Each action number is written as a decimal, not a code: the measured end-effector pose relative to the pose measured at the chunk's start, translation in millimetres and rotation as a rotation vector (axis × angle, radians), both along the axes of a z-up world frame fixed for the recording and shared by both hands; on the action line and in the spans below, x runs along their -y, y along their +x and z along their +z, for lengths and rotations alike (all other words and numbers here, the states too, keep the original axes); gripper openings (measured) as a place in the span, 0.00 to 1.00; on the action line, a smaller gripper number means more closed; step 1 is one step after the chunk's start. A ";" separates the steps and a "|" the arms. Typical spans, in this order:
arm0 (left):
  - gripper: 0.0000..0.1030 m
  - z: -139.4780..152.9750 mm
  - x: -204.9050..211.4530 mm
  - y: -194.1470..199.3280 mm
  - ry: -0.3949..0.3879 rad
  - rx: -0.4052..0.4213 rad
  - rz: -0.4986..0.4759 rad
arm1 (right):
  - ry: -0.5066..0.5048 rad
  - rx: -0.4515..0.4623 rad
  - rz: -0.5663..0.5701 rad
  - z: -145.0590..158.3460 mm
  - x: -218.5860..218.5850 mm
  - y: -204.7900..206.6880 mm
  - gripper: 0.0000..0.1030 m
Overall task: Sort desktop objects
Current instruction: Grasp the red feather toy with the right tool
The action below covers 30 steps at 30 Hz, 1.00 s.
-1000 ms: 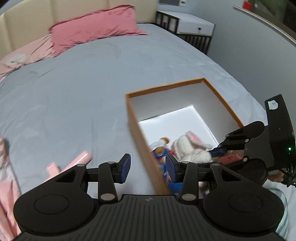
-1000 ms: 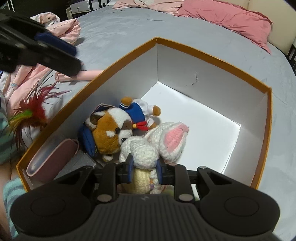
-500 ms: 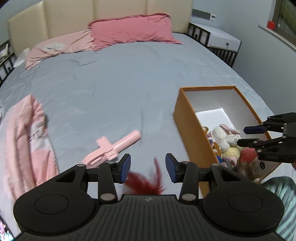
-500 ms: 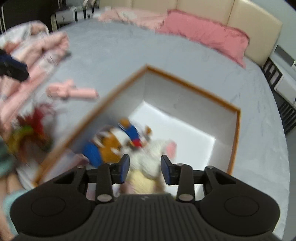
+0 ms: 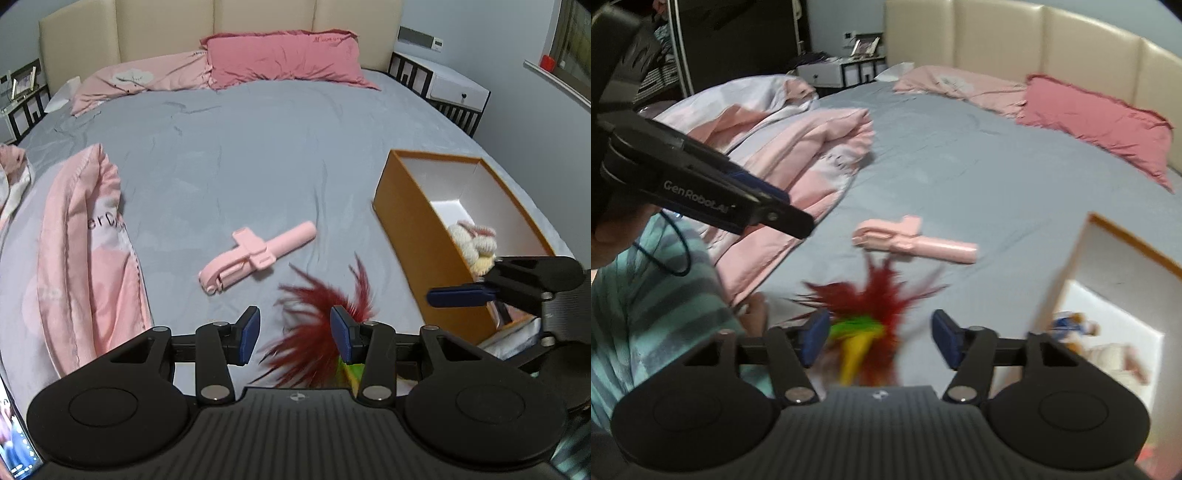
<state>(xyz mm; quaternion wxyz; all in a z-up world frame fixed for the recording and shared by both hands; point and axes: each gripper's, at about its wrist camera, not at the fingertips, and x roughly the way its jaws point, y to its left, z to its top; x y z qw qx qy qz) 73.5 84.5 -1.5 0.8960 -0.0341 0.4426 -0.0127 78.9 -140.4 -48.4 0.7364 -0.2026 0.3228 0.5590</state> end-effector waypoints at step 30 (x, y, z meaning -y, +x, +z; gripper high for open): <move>0.54 -57.2 -38.3 78.4 0.127 -0.079 -0.160 | -0.001 -0.032 -0.138 -16.8 -44.2 36.8 0.05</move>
